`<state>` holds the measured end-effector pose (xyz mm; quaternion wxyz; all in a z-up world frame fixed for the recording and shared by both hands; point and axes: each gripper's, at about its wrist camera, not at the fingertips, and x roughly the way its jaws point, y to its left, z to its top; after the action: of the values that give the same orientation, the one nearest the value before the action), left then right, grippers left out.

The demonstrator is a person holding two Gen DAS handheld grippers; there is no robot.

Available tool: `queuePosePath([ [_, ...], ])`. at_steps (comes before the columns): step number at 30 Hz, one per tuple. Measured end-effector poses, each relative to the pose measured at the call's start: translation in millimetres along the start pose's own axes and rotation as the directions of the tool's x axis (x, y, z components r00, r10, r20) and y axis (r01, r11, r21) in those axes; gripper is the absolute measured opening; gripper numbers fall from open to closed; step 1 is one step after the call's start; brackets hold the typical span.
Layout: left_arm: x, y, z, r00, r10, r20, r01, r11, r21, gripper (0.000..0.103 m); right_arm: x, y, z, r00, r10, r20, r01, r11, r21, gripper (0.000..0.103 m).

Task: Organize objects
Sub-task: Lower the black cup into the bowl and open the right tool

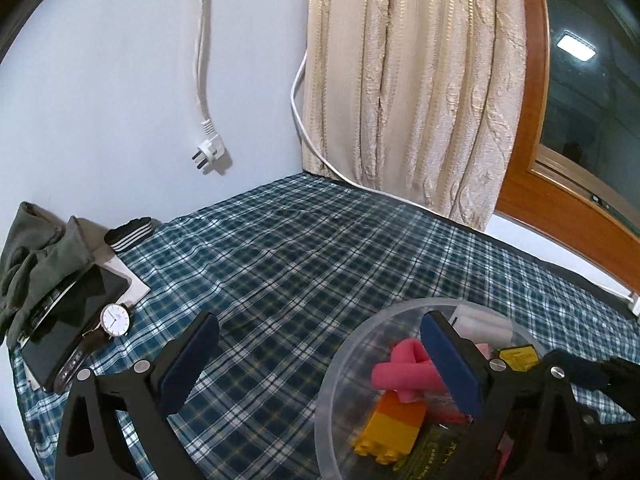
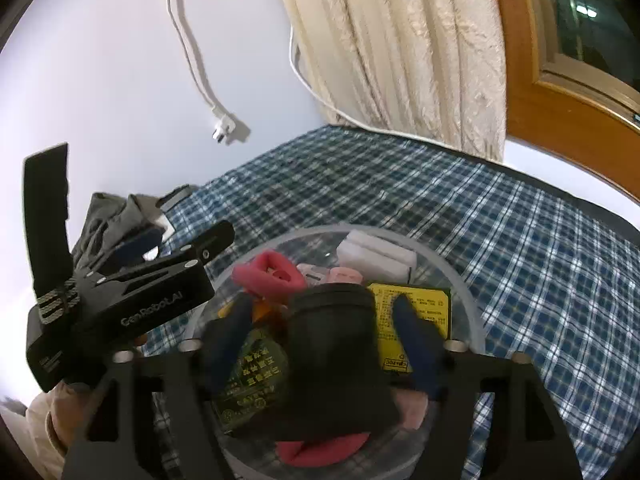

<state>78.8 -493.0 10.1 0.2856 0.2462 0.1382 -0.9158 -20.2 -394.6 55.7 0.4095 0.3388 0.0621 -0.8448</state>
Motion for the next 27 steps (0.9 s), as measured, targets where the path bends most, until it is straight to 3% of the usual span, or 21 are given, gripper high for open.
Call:
queuePosePath([
  [11, -4, -7, -2, 1.0, 0.01, 0.024, -0.011, 0.999, 0.034, 0.102, -27, -17, -21, 0.996, -0.075, 0.054, 0.073, 0.996, 0.042, 0.085],
  [16, -8, -11, -2, 0.999, 0.012, 0.051, -0.015, 0.999, 0.051, 0.102, -49, -25, -32, 0.984, -0.143, 0.102, 0.137, 0.988, 0.067, 0.092],
  [21, -13, -15, -3, 0.996, 0.029, 0.088, -0.036, 0.996, 0.076, 0.102, -77, -19, -43, 0.955, -0.227, 0.192, 0.222, 0.974, 0.046, 0.101],
  [27, -18, -23, -8, 0.995, 0.042, 0.094, -0.053, 0.992, 0.113, 0.102, -109, -11, -53, 0.915, -0.282, 0.288, 0.276, 0.959, 0.063, 0.103],
])
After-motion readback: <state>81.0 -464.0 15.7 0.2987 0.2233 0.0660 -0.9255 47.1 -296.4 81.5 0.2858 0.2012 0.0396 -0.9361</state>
